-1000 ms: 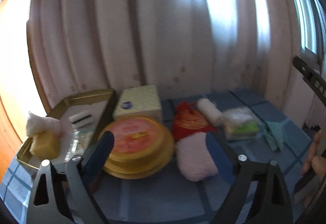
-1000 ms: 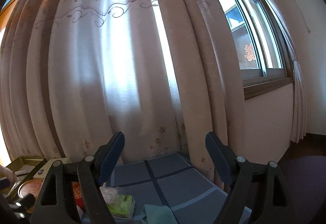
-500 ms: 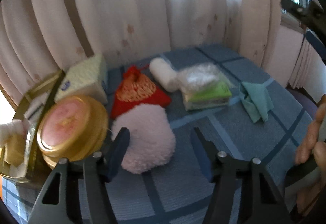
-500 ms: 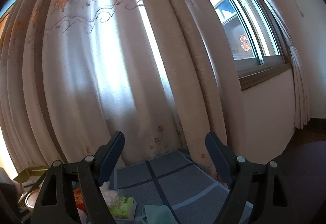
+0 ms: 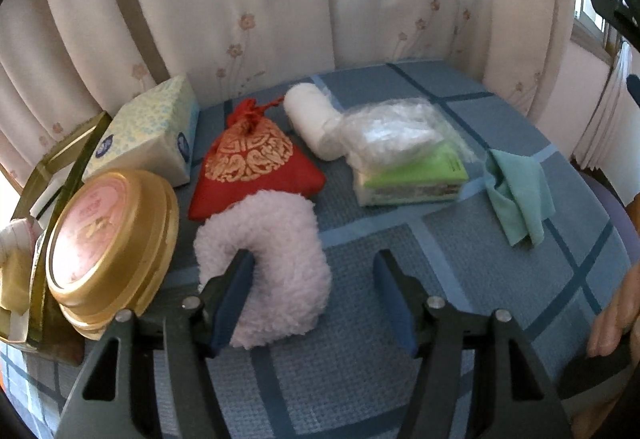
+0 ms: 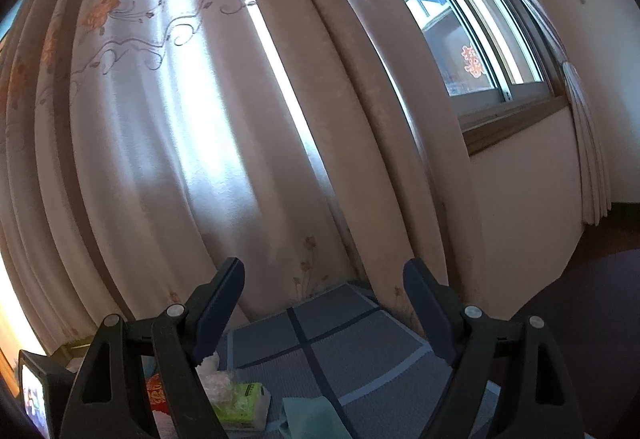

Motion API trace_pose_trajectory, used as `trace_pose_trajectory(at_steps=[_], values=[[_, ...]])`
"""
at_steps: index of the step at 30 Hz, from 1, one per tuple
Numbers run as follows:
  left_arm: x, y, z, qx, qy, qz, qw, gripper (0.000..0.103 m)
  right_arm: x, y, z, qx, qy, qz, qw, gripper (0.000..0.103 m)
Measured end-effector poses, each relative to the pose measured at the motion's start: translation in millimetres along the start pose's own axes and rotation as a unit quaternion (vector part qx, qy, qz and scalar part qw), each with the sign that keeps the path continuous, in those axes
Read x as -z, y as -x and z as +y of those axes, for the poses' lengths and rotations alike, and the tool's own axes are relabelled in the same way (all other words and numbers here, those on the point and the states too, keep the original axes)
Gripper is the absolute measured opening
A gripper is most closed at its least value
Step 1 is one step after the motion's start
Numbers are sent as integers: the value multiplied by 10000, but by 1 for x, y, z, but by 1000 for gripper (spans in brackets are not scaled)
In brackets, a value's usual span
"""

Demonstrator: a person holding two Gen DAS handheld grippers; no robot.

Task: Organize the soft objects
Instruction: 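Lower the left tool onto the pink fluffy pad and close it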

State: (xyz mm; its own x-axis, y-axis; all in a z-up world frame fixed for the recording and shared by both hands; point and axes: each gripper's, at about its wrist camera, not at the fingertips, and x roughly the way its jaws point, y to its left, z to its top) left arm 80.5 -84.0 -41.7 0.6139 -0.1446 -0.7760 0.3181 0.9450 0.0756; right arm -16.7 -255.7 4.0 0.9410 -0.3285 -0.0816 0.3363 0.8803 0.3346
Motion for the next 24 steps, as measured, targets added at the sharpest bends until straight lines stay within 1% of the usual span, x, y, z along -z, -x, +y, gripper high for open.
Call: trace_pose_trajectory(at_steps=[2,4,7,9,10,12,15,18,19,20,21,22,23,24], values=[[0,0,1,129,26,-14,9999,45,0,-1,-2,1,-53,42,10000,84],[0,2,6,209,142,-57,9997,38,1,-2,-5,21,-114,70,9999,84],[3,9,17,755,395,-222,9961,19,1,-2,-7,63,-163,65,9998,84],[7,14,22,1069,509,-312,9925,18,1,-2,-7,78,-165,66,9998,84],[9,17,24,1219,548,-363,9904,14,1,-2,-7,81,-163,70,9998,83],[13,24,27,1406,590,-508,9870,14,1,-2,-7,86,-163,76,9998,84],[17,32,28,1343,527,-653,9874,14,1,-2,-8,93,-187,59,9998,83],[13,34,27,1299,541,-605,9882,18,1,-2,-8,87,-195,49,9998,83],[10,34,26,1215,513,-577,9896,25,1,-1,-8,83,-197,46,9998,83],[8,35,26,1167,504,-581,9902,37,1,-1,-8,83,-202,35,9998,83],[7,37,26,1125,519,-621,9903,45,1,-1,-9,80,-211,30,9997,83],[5,37,27,1081,557,-669,9903,58,1,-1,-10,75,-227,34,9997,83],[3,37,29,975,611,-677,9910,65,1,-2,-11,67,-238,42,9997,83],[1,35,29,887,654,-604,9921,65,1,-2,-12,63,-258,64,9996,83]])
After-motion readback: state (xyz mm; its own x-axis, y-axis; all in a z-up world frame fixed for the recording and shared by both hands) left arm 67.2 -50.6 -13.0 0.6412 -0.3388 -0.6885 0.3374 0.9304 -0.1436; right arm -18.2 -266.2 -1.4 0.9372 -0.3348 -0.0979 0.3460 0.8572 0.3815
